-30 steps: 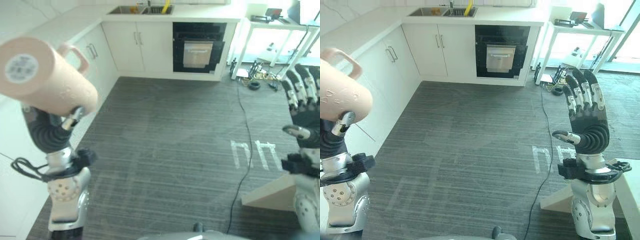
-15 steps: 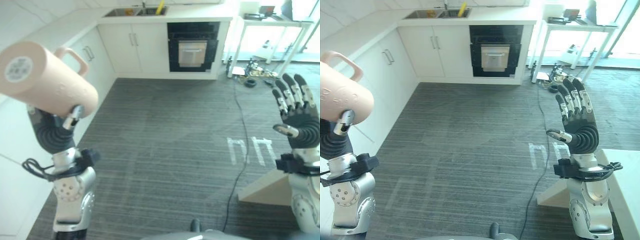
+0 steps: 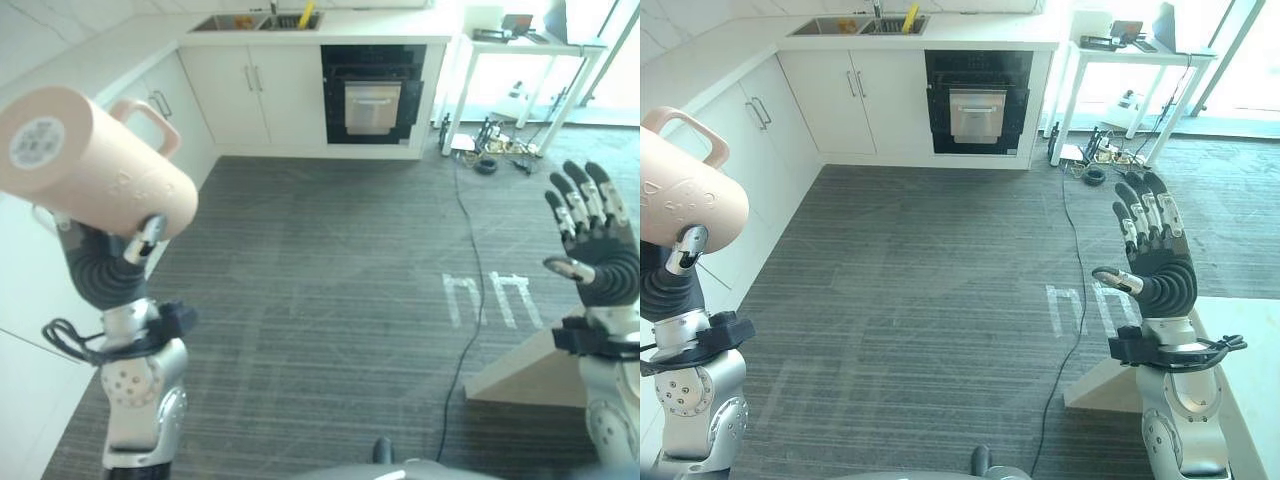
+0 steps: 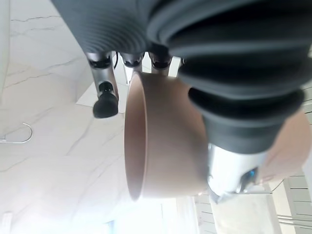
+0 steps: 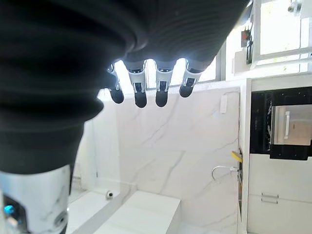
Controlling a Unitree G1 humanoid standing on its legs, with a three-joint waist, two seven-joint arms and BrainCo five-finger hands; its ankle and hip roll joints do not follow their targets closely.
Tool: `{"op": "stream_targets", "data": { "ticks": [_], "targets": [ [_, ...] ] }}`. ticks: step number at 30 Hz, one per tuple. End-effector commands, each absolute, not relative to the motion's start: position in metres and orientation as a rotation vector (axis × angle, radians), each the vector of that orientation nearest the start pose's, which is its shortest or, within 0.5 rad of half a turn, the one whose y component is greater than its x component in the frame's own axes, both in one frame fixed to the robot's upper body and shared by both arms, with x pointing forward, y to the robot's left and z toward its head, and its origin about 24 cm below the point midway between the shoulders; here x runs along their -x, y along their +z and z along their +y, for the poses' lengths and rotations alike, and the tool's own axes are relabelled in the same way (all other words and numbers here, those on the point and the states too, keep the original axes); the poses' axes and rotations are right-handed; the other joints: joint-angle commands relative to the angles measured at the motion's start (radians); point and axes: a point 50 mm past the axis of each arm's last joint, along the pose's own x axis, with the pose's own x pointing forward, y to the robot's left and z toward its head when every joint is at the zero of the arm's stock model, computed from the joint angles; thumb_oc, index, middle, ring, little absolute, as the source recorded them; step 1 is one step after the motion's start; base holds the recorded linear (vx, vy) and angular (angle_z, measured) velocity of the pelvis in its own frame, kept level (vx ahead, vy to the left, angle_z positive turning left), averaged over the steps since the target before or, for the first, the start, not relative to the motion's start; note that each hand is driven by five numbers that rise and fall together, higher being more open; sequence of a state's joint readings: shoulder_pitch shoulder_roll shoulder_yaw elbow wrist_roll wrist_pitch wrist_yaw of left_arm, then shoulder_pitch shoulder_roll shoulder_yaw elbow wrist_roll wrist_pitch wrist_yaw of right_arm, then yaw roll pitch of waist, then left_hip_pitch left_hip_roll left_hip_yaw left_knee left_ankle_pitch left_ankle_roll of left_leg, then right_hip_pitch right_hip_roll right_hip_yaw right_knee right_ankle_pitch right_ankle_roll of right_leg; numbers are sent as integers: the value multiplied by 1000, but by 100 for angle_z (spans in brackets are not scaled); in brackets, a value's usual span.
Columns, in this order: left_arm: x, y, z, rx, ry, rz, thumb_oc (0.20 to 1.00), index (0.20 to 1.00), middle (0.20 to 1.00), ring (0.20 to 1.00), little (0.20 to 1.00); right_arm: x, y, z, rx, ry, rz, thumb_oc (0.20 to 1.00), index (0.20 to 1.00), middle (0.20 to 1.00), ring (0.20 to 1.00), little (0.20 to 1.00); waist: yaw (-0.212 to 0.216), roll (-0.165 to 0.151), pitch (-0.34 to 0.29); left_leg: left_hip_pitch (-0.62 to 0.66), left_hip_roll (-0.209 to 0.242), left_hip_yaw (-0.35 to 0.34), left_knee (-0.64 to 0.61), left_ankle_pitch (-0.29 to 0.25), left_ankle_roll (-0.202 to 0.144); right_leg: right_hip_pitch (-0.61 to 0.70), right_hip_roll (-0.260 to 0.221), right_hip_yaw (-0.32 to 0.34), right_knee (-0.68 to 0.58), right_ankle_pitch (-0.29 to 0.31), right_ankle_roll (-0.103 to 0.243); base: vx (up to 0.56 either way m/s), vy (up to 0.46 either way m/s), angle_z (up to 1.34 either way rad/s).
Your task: Place the dishes in the dishwasher.
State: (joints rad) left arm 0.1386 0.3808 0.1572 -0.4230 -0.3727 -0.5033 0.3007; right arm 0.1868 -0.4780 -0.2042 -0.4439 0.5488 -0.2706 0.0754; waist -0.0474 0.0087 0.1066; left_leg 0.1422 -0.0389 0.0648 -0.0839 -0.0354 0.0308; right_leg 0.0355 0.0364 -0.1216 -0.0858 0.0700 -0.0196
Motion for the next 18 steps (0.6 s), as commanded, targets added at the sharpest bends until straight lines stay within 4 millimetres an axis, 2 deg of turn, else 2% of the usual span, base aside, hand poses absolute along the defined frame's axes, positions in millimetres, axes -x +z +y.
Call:
{"op": "stream_targets", "data": {
  "ticks": [1,3,4,5,6,8,10,11,12,14,15,17,18],
  "targets": [
    [-183,184,247,-6,292,-906,200,200,200,200,200,-195,184,-230,2,130,-708,1000,1000,1000,1000,1000,11,-73,20,-151,135,101,397,29,-111,90,-82,-24,3,-87,49,43,-318,-8],
    [-179,182,249,1,299,-900,200,200,200,200,200,-194,182,-231,2,143,-704,1000,1000,1000,1000,1000,20,-87,47,-271,132,82,610,52,-114,92,-84,-19,9,-80,28,57,-217,-9],
    [-179,181,249,-1,301,-896,200,200,200,200,200,-195,181,-231,3,144,-702,1000,1000,1000,1000,1000,24,-88,59,-323,141,75,658,67,-114,95,-80,-17,13,-79,23,117,-78,-17],
    [-180,180,248,-6,302,-890,200,200,200,200,200,-196,180,-230,4,142,-699,1000,1000,1000,1000,1000,29,-86,67,-352,144,70,641,67,-109,100,-75,-15,16,-81,23,172,-6,-16],
    [-180,179,248,-8,303,-880,200,200,200,200,200,-197,180,-229,-2,144,-696,1000,1000,1000,1000,1000,34,-82,71,-356,146,74,589,67,-103,107,-71,-12,16,-88,27,335,93,-12],
    [-178,175,249,-21,308,-846,200,200,200,200,200,-200,180,-225,-14,160,-685,1000,1000,1000,1000,1000,46,-53,70,-325,175,96,337,113,-111,136,-51,5,4,-112,46,451,194,-8],
    [-177,173,251,-28,321,-826,200,200,200,200,200,-199,179,-224,-6,181,-674,1000,1000,1000,1000,1000,53,-30,67,-304,191,98,130,193,-129,165,-43,25,-2,-133,55,522,274,-27],
    [-177,170,253,-23,335,-813,200,200,200,200,200,-198,178,-226,11,197,-660,1000,1000,1000,1000,1000,64,-13,68,-313,202,72,3,273,-147,212,-32,50,-2,-165,54,616,356,-30],
    [-177,168,253,-14,337,-815,200,200,200,200,200,-198,179,-228,25,202,-661,1000,1000,1000,1000,1000,67,-10,70,-326,202,64,0,277,-152,232,-27,56,-2,-179,50,602,380,-23],
    [-178,168,252,-7,338,-826,200,200,200,200,200,-199,182,-229,35,216,-670,1000,1000,1000,1000,1000,69,-13,69,-318,185,70,6,241,-139,247,-40,62,9,-195,51,491,378,-42],
    [-184,170,251,-13,335,-833,200,200,200,200,200,-198,182,-232,29,214,-681,1000,1000,1000,1000,1000,74,-24,57,-291,169,104,22,193,-111,260,-81,48,80,-234,85,526,379,-56],
    [-187,175,249,-28,313,-841,200,200,200,200,200,-195,183,-231,11,211,-694,1000,1000,1000,1000,1000,101,-45,34,-292,139,76,47,159,-85,281,-117,29,127,-257,118,459,280,-33],
    [-188,176,249,-31,300,-843,200,200,200,200,200,-194,183,-231,6,206,-696,1000,1000,1000,1000,1000,108,-54,26,-289,128,76,51,152,-75,281,-131,18,148,-246,131,365,216,-23]
  ]
}}
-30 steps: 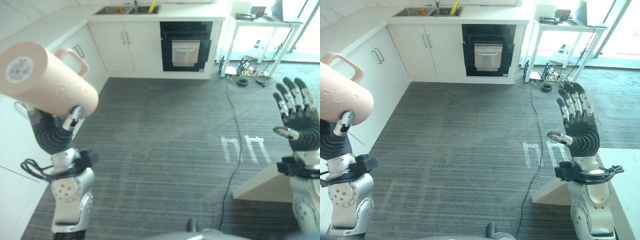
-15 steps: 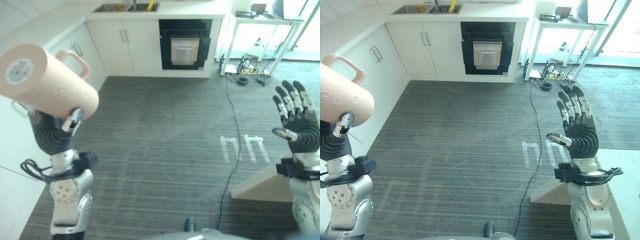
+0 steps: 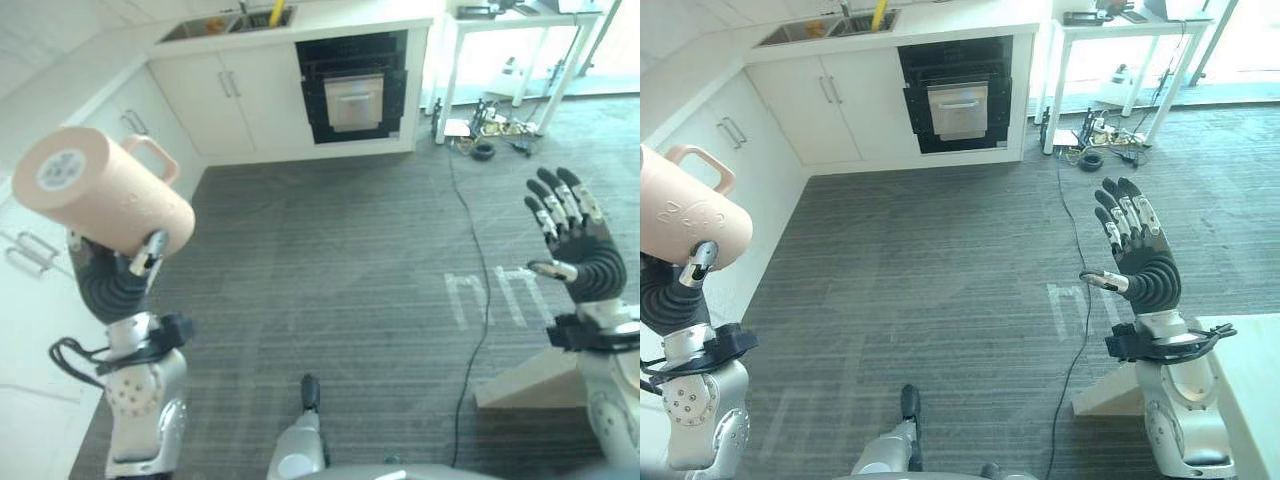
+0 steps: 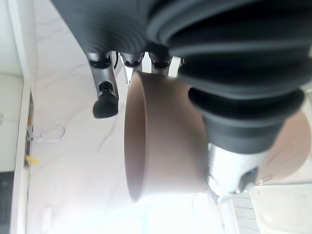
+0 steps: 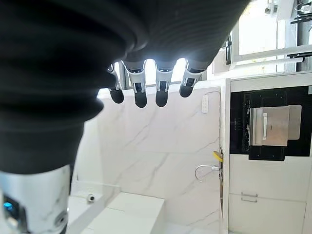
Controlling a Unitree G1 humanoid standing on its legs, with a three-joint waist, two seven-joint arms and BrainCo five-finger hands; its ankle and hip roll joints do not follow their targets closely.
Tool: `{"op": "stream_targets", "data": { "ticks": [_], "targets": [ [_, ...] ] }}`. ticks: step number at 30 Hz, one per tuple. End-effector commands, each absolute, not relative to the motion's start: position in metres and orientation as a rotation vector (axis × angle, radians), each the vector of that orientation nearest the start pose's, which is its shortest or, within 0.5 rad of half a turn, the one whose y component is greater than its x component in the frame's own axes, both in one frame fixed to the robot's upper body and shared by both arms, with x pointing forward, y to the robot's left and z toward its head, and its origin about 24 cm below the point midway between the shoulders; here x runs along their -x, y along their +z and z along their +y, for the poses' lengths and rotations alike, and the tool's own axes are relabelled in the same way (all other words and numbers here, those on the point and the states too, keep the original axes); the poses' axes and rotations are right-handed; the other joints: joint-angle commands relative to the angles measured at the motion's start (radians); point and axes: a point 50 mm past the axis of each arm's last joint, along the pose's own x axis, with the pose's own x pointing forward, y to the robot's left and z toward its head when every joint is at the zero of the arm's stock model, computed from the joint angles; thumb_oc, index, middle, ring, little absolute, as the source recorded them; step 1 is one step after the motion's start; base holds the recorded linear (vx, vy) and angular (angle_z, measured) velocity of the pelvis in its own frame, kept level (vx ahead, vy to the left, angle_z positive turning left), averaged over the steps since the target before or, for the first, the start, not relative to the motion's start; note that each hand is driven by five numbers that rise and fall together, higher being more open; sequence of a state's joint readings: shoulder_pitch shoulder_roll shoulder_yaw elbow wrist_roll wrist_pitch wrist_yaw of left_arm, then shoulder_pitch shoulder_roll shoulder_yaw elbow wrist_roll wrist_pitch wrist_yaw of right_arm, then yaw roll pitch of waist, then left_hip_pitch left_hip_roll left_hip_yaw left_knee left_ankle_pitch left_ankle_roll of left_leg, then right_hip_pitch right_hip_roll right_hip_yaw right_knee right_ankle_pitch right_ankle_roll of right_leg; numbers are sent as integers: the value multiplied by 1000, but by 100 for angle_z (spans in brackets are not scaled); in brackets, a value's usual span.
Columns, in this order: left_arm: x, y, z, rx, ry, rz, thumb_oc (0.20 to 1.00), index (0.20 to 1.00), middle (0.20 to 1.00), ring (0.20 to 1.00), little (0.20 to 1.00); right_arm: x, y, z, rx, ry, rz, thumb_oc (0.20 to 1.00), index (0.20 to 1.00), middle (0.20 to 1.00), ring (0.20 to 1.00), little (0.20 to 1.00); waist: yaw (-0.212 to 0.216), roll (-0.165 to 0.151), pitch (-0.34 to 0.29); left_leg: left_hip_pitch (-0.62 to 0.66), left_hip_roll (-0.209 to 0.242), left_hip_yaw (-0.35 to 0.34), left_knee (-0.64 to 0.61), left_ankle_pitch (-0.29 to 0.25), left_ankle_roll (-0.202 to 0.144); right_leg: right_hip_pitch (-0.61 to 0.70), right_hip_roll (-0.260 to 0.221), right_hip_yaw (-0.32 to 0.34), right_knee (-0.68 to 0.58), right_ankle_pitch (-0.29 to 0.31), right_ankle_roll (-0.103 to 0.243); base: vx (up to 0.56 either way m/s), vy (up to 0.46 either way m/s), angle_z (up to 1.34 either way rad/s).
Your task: Place the dishes in the dishwasher.
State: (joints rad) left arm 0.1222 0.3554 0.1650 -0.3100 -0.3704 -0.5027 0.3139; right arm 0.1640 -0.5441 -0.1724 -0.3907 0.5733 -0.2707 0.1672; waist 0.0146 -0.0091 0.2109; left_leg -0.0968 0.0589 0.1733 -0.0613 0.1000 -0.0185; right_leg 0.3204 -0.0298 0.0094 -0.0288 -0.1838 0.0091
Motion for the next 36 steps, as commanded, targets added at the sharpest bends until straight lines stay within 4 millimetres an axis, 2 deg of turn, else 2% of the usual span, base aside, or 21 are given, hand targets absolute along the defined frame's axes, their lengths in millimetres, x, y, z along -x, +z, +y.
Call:
{"op": "stream_targets", "data": {
  "ticks": [1,4,5,7,9,10,12,15,16,17,21,23,27,28,29,30,31,32,33,34,36],
  "targets": [
    [-189,178,248,-36,281,-846,200,200,200,200,200,-194,184,-230,1,200,-703,1000,1000,1000,1000,1000,55,-46,-89,-44,17,-36,30,8,-11,-12,-84,-127,128,32,122,294,192,-35],
    [-194,182,245,-41,233,-841,200,200,200,200,200,-196,185,-223,-14,176,-720,1000,1000,1000,1000,1000,71,-62,-117,0,-29,-65,6,-14,27,-66,-122,-150,276,117,161,396,285,4],
    [-196,182,244,-37,217,-828,200,200,200,200,200,-198,185,-220,-25,166,-716,1000,1000,1000,1000,1000,79,-67,-131,19,-58,-87,-5,-26,43,-87,-132,-149,377,186,171,405,297,40],
    [-198,181,241,-41,205,-818,200,200,200,200,200,-199,182,-214,-37,164,-712,1000,1000,1000,1000,1000,83,-58,-137,43,-78,-110,-11,-45,63,-138,-136,-147,538,263,182,306,246,46],
    [-199,179,239,-42,208,-806,200,200,200,200,200,-200,176,-207,-39,176,-692,1000,1000,1000,1000,1000,60,-24,-128,107,-67,-114,-18,-71,78,-302,-146,-146,725,288,163,275,250,32],
    [-199,179,239,-41,214,-804,200,200,200,200,200,-201,175,-205,-35,186,-684,1000,1000,1000,1000,1000,51,-19,-123,123,-64,-107,-20,-78,79,-359,-151,-150,735,277,152,282,169,-1],
    [-200,181,241,-31,209,-806,200,200,200,200,200,-202,173,-206,-35,198,-676,1000,1000,1000,1000,1000,42,-22,-113,141,-61,-95,-24,-86,73,-411,-152,-204,620,213,127,253,-9,1],
    [-199,184,241,-32,198,-824,200,200,200,200,200,-201,177,-215,-45,198,-689,1000,1000,1000,1000,1000,30,-42,-90,177,-56,-87,-26,-114,52,-405,-159,-297,326,207,121,329,-183,15],
    [-198,184,240,-36,193,-823,200,200,200,200,200,-200,178,-220,-58,195,-688,1000,1000,1000,1000,1000,16,-50,-80,200,-54,-81,-26,-134,44,-395,-148,-315,179,230,126,508,-302,41],
    [-197,183,239,-42,192,-819,200,200,200,200,200,-199,177,-222,-63,200,-687,1000,1000,1000,1000,1000,-10,-54,-70,230,-60,-88,-26,-162,44,-415,-144,-276,66,294,145,495,-251,58],
    [-194,179,233,-45,175,-815,200,200,200,200,200,-192,173,-217,-57,213,-683,1000,1000,1000,1000,1000,-61,-42,-45,314,-53,-135,-23,-219,54,-500,-172,-180,-21,404,169,437,-241,80],
    [-191,179,233,-62,165,-823,200,200,200,200,200,-190,174,-219,-72,207,-690,1000,1000,1000,1000,1000,-65,-45,-42,338,-46,-138,-16,-246,56,-507,-183,-194,-28,405,176,402,-342,80],
    [-194,181,234,-73,189,-813,200,200,200,200,200,-198,180,-215,-66,228,-693,1000,1000,1000,1000,1000,-70,-48,-85,407,-11,-112,29,-318,20,-456,-187,-251,-18,406,184,384,-426,-4],
    [-194,180,236,-58,201,-800,200,200,200,200,200,-201,182,-214,-59,240,-691,1000,1000,1000,1000,1000,-70,-36,-103,423,19,-100,55,-285,-7,-452,-168,-267,-5,386,170,267,-329,-2],
    [-194,180,236,-56,202,-798,200,200,200,200,200,-201,182,-214,-60,242,-691,1000,1000,1000,1000,1000,-71,-32,-105,421,26,-98,60,-273,-13,-451,-162,-269,-4,382,165,309,-370,10],
    [-193,179,236,-48,198,-784,200,200,200,200,200,-202,183,-213,-60,254,-686,1000,1000,1000,1000,1000,-70,-15,-114,401,65,-88,130,-192,-47,-427,-128,-270,-11,355,138,270,-362,-33],
    [-193,177,236,-51,190,-776,200,200,200,200,200,-203,183,-212,-45,260,-680,1000,1000,1000,1000,1000,-69,-17,-120,357,84,-87,217,-121,-68,-403,-112,-263,-20,336,109,325,-444,-52],
    [-192,175,235,-54,192,-771,200,200,200,200,200,-202,183,-212,-39,267,-676,1000,1000,1000,1000,1000,-69,-17,-121,329,93,-88,283,-92,-82,-386,-101,-259,-27,324,94,277,-409,-71],
    [-190,173,235,-58,198,-767,200,200,200,200,200,-202,184,-212,-39,278,-670,1000,1000,1000,1000,1000,-68,-18,-121,292,98,-87,368,-49,-98,-361,-87,-251,-32,304,75,302,-436,-58],
    [-186,170,236,-58,211,-763,200,200,200,200,200,-201,182,-214,-37,291,-657,1000,1000,1000,1000,1000,-58,-31,-111,192,89,-87,576,-3,-113,-320,-76,-236,-33,273,40,285,-415,-66],
    [-184,166,235,-65,210,-762,200,200,200,200,200,-200,178,-215,-35,285,-650,1000,1000,1000,1000,1000,-38,-56,-81,14,80,-92,756,-14,-90,-274,-80,-226,-30,253,13,256,-357,-80]
  ]
}}
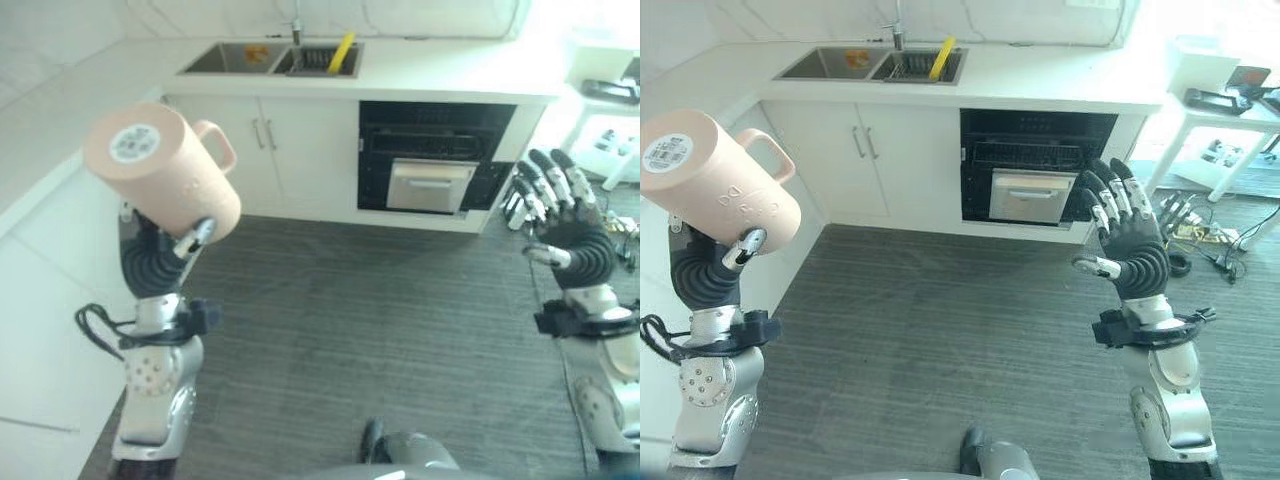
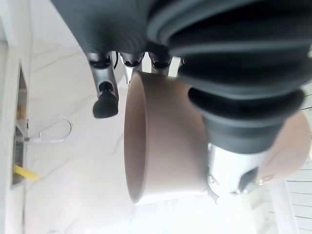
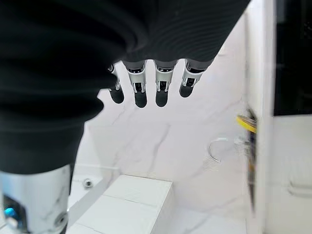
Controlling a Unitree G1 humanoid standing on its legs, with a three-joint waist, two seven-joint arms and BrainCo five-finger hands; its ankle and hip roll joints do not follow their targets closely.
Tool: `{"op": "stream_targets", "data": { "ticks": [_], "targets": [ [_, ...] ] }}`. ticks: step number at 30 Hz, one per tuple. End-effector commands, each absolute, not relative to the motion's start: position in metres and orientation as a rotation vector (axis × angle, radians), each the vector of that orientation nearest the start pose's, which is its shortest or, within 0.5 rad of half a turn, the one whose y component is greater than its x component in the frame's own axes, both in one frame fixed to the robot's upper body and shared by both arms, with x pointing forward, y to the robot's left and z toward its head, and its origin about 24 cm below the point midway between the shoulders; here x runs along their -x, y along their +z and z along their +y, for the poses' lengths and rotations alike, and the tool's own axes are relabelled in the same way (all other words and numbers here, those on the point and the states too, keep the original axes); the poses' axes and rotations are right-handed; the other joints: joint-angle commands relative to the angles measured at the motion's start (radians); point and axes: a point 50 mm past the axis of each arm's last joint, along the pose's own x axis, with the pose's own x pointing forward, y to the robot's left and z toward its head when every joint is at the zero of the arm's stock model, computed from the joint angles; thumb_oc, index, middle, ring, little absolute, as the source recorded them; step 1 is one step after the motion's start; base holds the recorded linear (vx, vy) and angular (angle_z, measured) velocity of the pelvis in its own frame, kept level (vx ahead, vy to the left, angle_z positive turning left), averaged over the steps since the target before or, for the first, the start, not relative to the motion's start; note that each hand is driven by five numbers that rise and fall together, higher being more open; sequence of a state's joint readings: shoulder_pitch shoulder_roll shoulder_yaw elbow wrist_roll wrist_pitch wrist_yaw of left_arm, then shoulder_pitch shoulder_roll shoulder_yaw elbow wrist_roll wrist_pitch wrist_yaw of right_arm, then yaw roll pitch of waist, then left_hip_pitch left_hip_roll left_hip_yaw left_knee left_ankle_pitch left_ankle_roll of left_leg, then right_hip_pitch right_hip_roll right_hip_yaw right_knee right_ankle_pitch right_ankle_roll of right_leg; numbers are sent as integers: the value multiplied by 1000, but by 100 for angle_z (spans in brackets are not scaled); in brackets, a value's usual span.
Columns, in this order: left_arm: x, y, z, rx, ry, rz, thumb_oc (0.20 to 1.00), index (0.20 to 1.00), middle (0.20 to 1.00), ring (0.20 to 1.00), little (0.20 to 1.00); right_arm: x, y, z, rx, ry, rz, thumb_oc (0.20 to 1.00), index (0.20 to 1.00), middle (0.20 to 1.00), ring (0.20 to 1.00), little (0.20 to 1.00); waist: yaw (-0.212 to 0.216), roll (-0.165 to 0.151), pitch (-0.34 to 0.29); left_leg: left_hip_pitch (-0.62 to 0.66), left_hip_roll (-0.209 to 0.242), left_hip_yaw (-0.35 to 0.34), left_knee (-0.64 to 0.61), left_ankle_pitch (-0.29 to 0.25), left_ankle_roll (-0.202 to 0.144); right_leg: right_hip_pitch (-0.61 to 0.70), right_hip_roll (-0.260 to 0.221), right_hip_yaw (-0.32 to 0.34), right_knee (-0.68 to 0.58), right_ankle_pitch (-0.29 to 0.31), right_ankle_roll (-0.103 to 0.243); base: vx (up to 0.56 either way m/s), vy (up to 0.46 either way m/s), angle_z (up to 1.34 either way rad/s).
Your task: Place the dishes in the dishwasher.
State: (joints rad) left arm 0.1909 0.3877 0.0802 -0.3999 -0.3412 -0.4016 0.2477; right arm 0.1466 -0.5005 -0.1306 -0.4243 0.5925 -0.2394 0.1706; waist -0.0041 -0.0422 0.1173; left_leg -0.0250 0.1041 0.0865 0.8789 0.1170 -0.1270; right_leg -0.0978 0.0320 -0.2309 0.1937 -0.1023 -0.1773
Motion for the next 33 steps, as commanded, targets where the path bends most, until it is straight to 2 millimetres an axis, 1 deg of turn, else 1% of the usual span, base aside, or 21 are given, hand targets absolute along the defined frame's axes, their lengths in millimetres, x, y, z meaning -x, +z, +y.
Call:
{"op": "stream_targets", "data": {
  "ticks": [1,2,3,4,5,6,7,9,13,15,16,17,19,20,22,24,26,27,28,29,33],
  "targets": [
    [-185,166,234,-75,202,-765,200,200,200,200,200,-201,178,-215,-36,275,-653,1000,1000,1000,1000,1000,-10,-32,24,-105,23,-7,-163,-68,41,157,-147,15,-258,173,202,337,-205,-90],
    [-184,165,233,-93,204,-768,200,200,200,200,200,-203,179,-213,-51,280,-662,1000,1000,1000,1000,1000,6,-27,36,-115,-5,8,-302,-100,66,180,-132,22,-268,158,215,410,-28,-96],
    [-182,164,235,-95,215,-761,200,200,200,200,200,-204,180,-211,-60,292,-663,1000,1000,1000,1000,1000,11,-15,34,-75,-9,32,-465,-102,69,191,-116,39,-274,144,227,669,139,-94],
    [-181,163,237,-96,230,-749,200,200,200,200,200,-204,178,-206,-63,312,-651,1000,1000,1000,1000,1000,18,14,30,-33,-5,44,-769,-42,51,218,-89,78,-281,117,244,736,254,-111],
    [-184,163,236,-86,224,-747,200,200,200,200,200,-202,178,-207,-53,313,-641,1000,1000,1000,1000,1000,26,33,31,-38,22,52,-942,42,25,257,-77,88,-281,81,246,694,283,-117],
    [-187,164,232,-80,198,-763,200,200,200,200,200,-201,179,-209,-46,302,-645,1000,1000,1000,1000,1000,31,37,35,-66,34,73,-948,76,13,292,-71,76,-281,55,241,446,229,-96],
    [-188,164,230,-81,188,-775,200,200,200,200,200,-201,181,-212,-37,297,-649,1000,1000,1000,1000,1000,33,32,31,-67,24,70,-948,38,23,298,-80,75,-281,47,242,350,280,-55],
    [-192,167,230,-64,192,-789,200,200,200,200,200,-197,184,-216,-36,309,-658,1000,1000,1000,1000,1000,38,19,7,-33,-9,52,-951,-28,57,333,-115,58,-275,32,269,408,406,-31],
    [-196,179,222,-118,150,-864,200,200,200,200,200,-198,181,-212,-49,263,-655,1000,1000,1000,1000,1000,84,-18,-12,-14,-60,-15,-948,-62,107,323,-156,24,-154,-6,301,341,302,-42],
    [-197,182,223,-170,177,-875,200,200,200,200,200,-201,179,-210,-114,257,-630,1000,1000,1000,1000,1000,97,-35,-20,-13,-79,-21,-945,-69,125,315,-169,23,-91,12,317,251,289,86],
    [-196,182,226,-207,195,-882,200,200,200,200,200,-202,175,-207,-132,265,-615,1000,1000,1000,1000,1000,98,-45,-24,1,-99,-29,-948,-79,145,278,-187,25,14,78,341,258,332,99],
    [-195,182,228,-230,203,-885,200,200,200,200,200,-201,172,-205,-123,263,-594,1000,1000,1000,1000,1000,96,-42,-27,14,-105,-37,-952,-87,157,244,-187,32,110,111,351,292,336,38],
    [-193,182,228,-265,205,-890,200,200,200,200,200,-200,165,-203,-128,266,-567,1000,1000,1000,1000,1000,82,-34,-25,35,-111,-60,-950,-101,172,169,-164,96,257,146,347,181,154,23],
    [-192,182,228,-267,207,-890,200,200,200,200,200,-200,164,-202,-129,269,-563,1000,1000,1000,1000,1000,80,-33,-25,37,-111,-61,-950,-102,173,152,-162,105,271,147,344,200,43,15],
    [-193,183,230,-264,225,-884,200,200,200,200,200,-200,159,-199,-127,300,-549,1000,1000,1000,1000,1000,70,-26,-19,65,-98,-77,-959,-113,160,98,-191,71,159,101,315,217,-65,3],
    [-195,186,231,-253,229,-886,200,200,200,200,200,-200,159,-200,-123,310,-555,1000,1000,1000,1000,1000,61,-27,-10,77,-87,-81,-964,-125,151,84,-223,67,3,98,310,173,-221,-14],
    [-195,187,230,-246,228,-890,200,200,200,200,200,-201,160,-201,-130,313,-568,1000,1000,1000,1000,1000,44,-28,5,95,-71,-84,-963,-152,142,94,-242,78,-146,146,325,236,-324,37],
    [-195,186,228,-250,226,-890,200,200,200,200,200,-203,161,-201,-139,313,-571,1000,1000,1000,1000,1000,30,-29,13,114,-59,-87,-962,-166,136,94,-248,117,-199,197,336,215,-358,43],
    [-194,186,227,-253,222,-893,200,200,200,200,200,-205,163,-199,-147,312,-572,1000,1000,1000,1000,1000,23,-28,22,123,-47,-87,-961,-164,131,84,-249,144,-194,214,340,191,-357,42],
    [-194,186,226,-254,217,-895,200,200,200,200,200,-205,164,-198,-152,315,-575,1000,1000,1000,1000,1000,19,-26,28,129,-37,-95,-955,-169,127,78,-245,169,-173,201,342,182,-415,68],
    [-194,187,224,-232,240,-893,200,200,200,200,200,-212,173,-194,-165,321,-575,1000,1000,1000,1000,1000,28,-29,17,157,24,-71,-953,-168,85,147,-227,122,-270,180,354,165,-425,75]
  ]
}}
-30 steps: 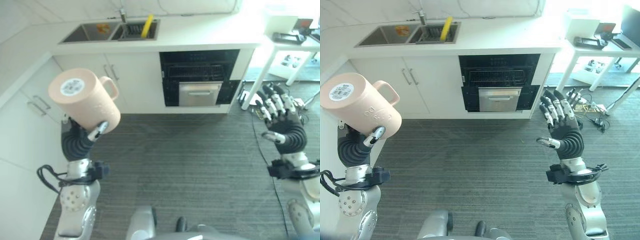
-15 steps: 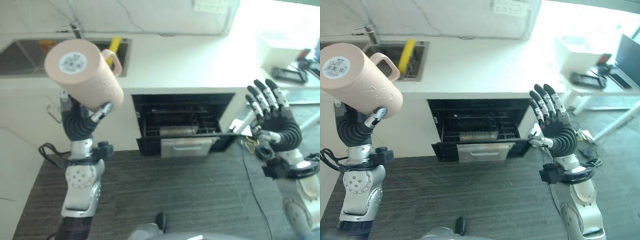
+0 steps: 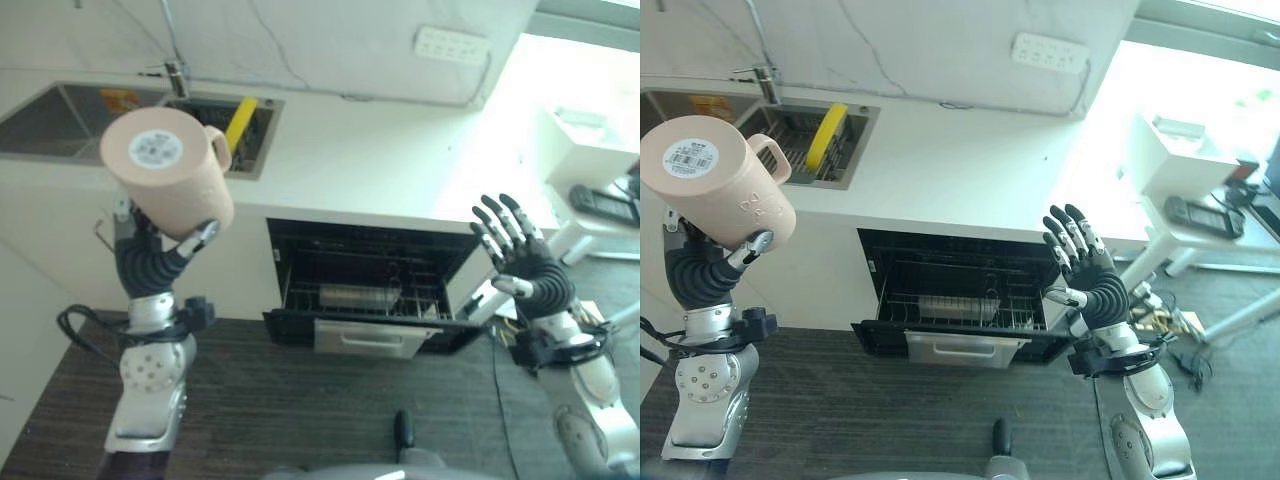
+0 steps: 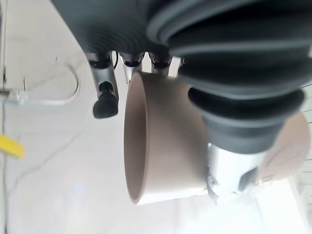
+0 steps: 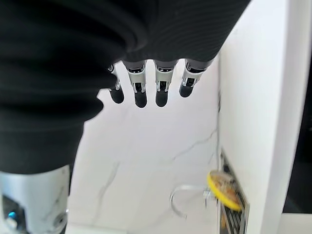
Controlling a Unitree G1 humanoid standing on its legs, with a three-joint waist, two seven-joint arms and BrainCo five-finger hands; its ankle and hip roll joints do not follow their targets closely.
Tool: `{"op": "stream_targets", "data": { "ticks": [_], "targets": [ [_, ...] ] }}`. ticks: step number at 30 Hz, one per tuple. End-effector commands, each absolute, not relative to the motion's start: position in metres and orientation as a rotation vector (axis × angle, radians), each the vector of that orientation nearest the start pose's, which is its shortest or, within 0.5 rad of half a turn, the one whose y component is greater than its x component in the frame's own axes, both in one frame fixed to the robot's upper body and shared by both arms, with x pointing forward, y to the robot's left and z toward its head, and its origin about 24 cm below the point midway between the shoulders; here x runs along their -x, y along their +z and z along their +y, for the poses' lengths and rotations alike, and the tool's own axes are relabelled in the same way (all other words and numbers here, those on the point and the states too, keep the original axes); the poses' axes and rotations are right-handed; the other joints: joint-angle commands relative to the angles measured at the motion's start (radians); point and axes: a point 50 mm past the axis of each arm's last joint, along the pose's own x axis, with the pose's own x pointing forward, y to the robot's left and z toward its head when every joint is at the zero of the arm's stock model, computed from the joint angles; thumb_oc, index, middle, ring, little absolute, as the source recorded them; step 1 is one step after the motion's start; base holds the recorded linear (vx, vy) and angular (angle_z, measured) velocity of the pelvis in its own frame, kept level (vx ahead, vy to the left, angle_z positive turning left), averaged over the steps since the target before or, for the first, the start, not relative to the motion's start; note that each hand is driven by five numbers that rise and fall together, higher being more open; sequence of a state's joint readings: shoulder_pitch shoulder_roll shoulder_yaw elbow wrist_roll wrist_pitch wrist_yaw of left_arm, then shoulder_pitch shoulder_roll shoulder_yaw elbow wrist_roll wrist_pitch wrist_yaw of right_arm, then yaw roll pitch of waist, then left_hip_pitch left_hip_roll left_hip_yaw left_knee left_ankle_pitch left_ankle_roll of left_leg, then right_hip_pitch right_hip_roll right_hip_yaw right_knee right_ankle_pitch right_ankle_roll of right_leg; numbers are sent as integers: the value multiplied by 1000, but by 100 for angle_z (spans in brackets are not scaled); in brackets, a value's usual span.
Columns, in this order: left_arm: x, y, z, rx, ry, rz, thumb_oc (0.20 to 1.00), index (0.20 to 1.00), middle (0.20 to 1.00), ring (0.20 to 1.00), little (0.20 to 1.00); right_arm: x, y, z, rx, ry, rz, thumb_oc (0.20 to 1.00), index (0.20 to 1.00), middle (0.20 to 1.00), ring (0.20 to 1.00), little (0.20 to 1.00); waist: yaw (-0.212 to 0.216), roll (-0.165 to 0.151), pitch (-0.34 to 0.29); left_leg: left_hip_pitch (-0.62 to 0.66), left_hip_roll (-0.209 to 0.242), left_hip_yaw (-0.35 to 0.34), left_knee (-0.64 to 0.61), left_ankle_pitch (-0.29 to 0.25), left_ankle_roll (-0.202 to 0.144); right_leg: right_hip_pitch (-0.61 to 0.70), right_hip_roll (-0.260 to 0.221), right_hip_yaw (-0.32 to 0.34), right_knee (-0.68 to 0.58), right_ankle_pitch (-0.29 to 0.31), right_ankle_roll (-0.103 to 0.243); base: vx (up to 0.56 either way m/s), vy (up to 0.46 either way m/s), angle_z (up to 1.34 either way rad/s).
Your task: Place the dishes in the dishwasher.
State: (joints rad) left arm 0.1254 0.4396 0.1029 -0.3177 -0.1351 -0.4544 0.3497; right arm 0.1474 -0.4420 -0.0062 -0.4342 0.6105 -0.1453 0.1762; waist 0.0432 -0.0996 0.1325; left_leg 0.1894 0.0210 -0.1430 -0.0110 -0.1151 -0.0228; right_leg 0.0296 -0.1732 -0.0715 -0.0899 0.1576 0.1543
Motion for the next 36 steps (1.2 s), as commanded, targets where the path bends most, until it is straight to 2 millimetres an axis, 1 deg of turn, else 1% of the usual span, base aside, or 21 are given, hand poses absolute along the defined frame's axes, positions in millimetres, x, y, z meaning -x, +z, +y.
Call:
{"op": "stream_targets", "data": {
  "ticks": [1,3,4,6,7,8,9,10,11,13,15,18,22,24,27,29,31,32,34,35,36],
  "targets": [
    [-195,187,226,-213,247,-880,200,200,200,200,200,-214,175,-194,-172,320,-569,1000,1000,1000,1000,1000,-18,31,-2,-54,121,172,-63,66,-30,29,-17,-47,10,-87,17,158,-386,49],
    [-197,184,229,-185,257,-844,200,200,200,200,200,-218,175,-195,-172,315,-546,1000,1000,1000,1000,1000,-20,36,-4,-61,145,205,-25,70,-49,44,-4,-69,12,-97,-6,132,-354,45],
    [-196,184,226,-212,254,-850,200,200,200,200,200,-219,173,-196,-164,306,-527,1000,1000,1000,1000,1000,-25,39,-2,-75,154,217,27,66,-59,53,2,-77,10,-108,-16,70,-285,23],
    [-194,184,222,-236,227,-862,200,200,200,200,200,-218,169,-202,-131,291,-490,1000,1000,1000,1000,1000,-28,41,10,-129,163,224,128,92,-76,61,9,-99,4,-110,-33,-8,-152,31],
    [-194,183,220,-239,212,-863,200,200,200,200,200,-217,169,-205,-121,285,-477,1000,1000,1000,1000,1000,-32,44,13,-145,176,236,125,105,-82,62,10,-113,3,-112,-35,-52,-35,31],
    [-194,184,218,-238,193,-864,200,200,200,200,200,-217,169,-209,-121,266,-470,1000,1000,1000,1000,1000,-39,50,14,-149,200,265,87,126,-93,63,8,-129,3,-115,-32,-52,30,35],
    [-196,185,217,-232,176,-864,200,200,200,200,200,-217,168,-211,-128,254,-468,1000,1000,1000,1000,1000,-50,56,17,-148,223,309,38,148,-105,64,1,-147,3,-118,-27,-48,91,44],
    [-200,185,216,-228,168,-862,200,200,200,200,200,-217,167,-212,-136,255,-468,1000,1000,1000,1000,1000,-64,60,17,-138,240,342,2,160,-108,65,-8,-160,3,-121,-22,-39,126,67],
    [-203,183,215,-233,172,-860,200,200,200,200,200,-217,165,-213,-141,255,-463,1000,1000,1000,1000,1000,-72,66,14,-126,239,340,-26,166,-108,67,-13,-165,3,-121,-18,-32,169,82],
    [-208,178,213,-264,189,-838,200,200,200,200,200,-214,160,-212,-149,264,-449,1000,1000,1000,1000,1000,-85,75,4,-99,217,299,-74,156,-102,69,-20,-152,3,-120,-6,8,168,52],
    [-212,175,212,-298,188,-815,200,200,200,200,200,-213,156,-208,-150,269,-427,1000,1000,1000,1000,1000,-96,79,-7,-85,214,307,-76,142,-102,75,-29,-151,3,-117,4,69,139,-19],
    [-220,172,202,-371,169,-797,200,200,200,200,200,-216,152,-199,-93,242,-399,1000,1000,1000,1000,1000,-99,79,-19,-66,210,313,-76,119,-100,85,-45,-160,4,-114,18,55,89,-13],
    [-243,166,190,-346,279,-765,200,200,200,200,200,-235,155,-180,-128,235,-389,1000,1000,1000,1000,1000,-90,69,-17,-54,206,310,-76,101,-94,87,-65,-186,13,-106,36,-29,29,11],
    [-256,164,182,-343,321,-739,200,200,200,200,200,-244,161,-169,-150,236,-401,1000,1000,1000,1000,1000,-80,66,-15,-47,206,311,-76,95,-90,89,-72,-199,16,-102,42,-48,-8,9],
    [-268,163,173,-365,366,-733,200,200,200,200,200,-255,162,-160,-193,195,-369,1000,1000,1000,1000,1000,-65,61,-17,-38,210,315,-76,87,-86,96,-78,-219,18,-103,48,-24,-39,1],
    [-273,167,166,-414,410,-763,200,200,200,200,200,-261,171,-153,-197,176,-394,1000,1000,1000,1000,1000,-62,60,-24,-30,213,320,-76,83,-86,101,-76,-225,20,-108,44,4,-16,-1],
    [-276,169,160,-409,437,-771,200,200,200,200,200,-265,177,-146,-215,184,-410,1000,1000,1000,1000,1000,-59,59,-30,-26,215,323,-76,80,-88,107,-76,-225,15,-108,44,33,-15,-3],
    [-280,171,155,-392,455,-771,200,200,200,200,200,-269,184,-138,-228,185,-420,1000,1000,1000,1000,1000,-56,58,-38,-23,218,325,-76,78,-89,113,-76,-225,12,-111,44,59,-23,-2],
    [-283,172,151,-370,456,-759,200,200,200,200,200,-271,191,-132,-181,160,-453,1000,1000,1000,1000,1000,-54,58,-43,-18,219,324,-76,76,-88,118,-73,-223,12,-115,43,56,-15,-2],
    [-285,174,147,-352,449,-754,200,200,200,200,200,-271,198,-127,-176,167,-483,1000,1000,1000,1000,1000,-54,58,-47,-16,220,323,-76,76,-89,121,-71,-218,11,-117,40,74,-9,0],
    [-284,175,138,-347,427,-764,200,200,200,200,200,-272,203,-121,-182,174,-487,1000,1000,1000,1000,1000,-52,56,-52,-13,222,321,-76,74,-90,125,-69,-211,11,-120,38,80,-10,1]
  ]
}}
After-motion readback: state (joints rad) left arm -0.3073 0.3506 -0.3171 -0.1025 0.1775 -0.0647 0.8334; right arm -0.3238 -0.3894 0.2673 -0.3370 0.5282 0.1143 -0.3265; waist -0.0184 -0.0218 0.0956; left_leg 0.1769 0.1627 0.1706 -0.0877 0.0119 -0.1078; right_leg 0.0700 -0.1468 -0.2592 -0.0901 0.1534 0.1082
